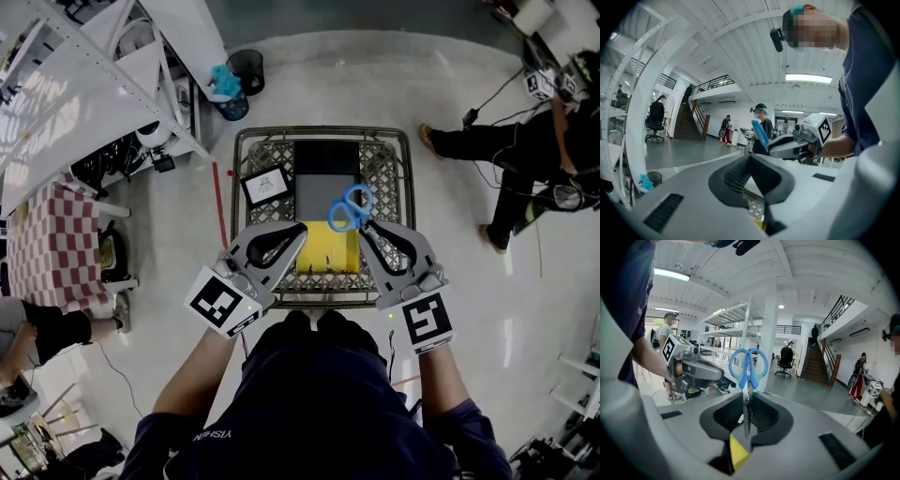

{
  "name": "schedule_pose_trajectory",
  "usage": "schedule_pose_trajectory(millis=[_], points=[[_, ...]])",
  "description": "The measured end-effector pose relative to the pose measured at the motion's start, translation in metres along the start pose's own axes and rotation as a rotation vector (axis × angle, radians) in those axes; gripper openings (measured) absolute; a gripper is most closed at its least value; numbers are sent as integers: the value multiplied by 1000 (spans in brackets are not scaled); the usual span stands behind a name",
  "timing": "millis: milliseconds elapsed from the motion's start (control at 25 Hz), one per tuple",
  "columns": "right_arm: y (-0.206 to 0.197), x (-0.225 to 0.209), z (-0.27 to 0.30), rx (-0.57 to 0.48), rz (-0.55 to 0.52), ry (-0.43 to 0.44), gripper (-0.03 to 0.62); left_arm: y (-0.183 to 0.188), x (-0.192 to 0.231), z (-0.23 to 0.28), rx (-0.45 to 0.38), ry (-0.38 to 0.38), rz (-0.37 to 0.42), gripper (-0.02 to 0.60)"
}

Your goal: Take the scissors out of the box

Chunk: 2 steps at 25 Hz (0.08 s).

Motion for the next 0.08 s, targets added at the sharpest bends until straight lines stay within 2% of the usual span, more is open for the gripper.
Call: schedule_pose_trajectory(millis=[80], points=[[0, 1, 0, 1, -1, 0, 75, 0, 0, -1, 1, 0, -1, 26]])
Point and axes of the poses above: the fingertips, and each gripper's own axes: z forward along the fingers, x to its left, y out of its top, the point moved 3 cm from there along -z, backward along the fingers, and after that the axes turned 13 degrees about -y, right-handed, at the moved point
